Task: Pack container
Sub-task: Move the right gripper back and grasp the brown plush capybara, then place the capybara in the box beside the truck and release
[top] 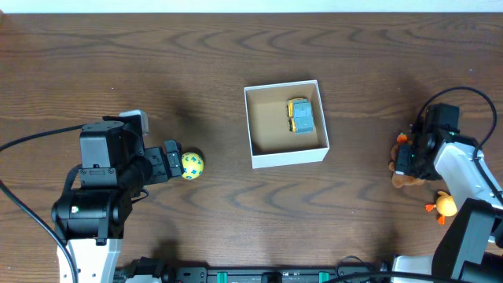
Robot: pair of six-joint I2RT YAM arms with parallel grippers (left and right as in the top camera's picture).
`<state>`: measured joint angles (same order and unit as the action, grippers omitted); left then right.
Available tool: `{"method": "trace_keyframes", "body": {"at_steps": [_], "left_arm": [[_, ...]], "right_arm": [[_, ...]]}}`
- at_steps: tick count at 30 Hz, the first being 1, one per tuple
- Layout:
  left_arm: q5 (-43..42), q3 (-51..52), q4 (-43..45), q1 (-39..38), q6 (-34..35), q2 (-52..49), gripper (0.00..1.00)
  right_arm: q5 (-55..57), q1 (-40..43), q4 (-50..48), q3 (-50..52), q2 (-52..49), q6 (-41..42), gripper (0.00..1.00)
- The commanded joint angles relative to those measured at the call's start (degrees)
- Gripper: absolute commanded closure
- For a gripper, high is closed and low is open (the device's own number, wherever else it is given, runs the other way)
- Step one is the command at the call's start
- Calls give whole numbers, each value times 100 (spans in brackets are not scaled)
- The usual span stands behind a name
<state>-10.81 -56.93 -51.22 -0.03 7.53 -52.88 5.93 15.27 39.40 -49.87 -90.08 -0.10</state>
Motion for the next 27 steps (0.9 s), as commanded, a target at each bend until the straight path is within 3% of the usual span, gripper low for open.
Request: {"method": "trace_keyframes", "body": {"at_steps": [1, 9, 17, 27], "left_arm": [[-55, -101, -17, 28, 28, 15, 2], [-57, -101, -17, 28, 28, 15, 2], [-57, -101, -17, 28, 28, 15, 2], [-57, -101, -17, 28, 31, 13, 2]], "right_arm": [[-212, -74, 109, -339, 140, 92, 62], [-363, -708, 522, -1174, 918, 92, 75], [-557, -2524, 205, -1864, 1637, 769, 73], [-251, -4562, -903, -1875, 787, 1893, 78]]}}
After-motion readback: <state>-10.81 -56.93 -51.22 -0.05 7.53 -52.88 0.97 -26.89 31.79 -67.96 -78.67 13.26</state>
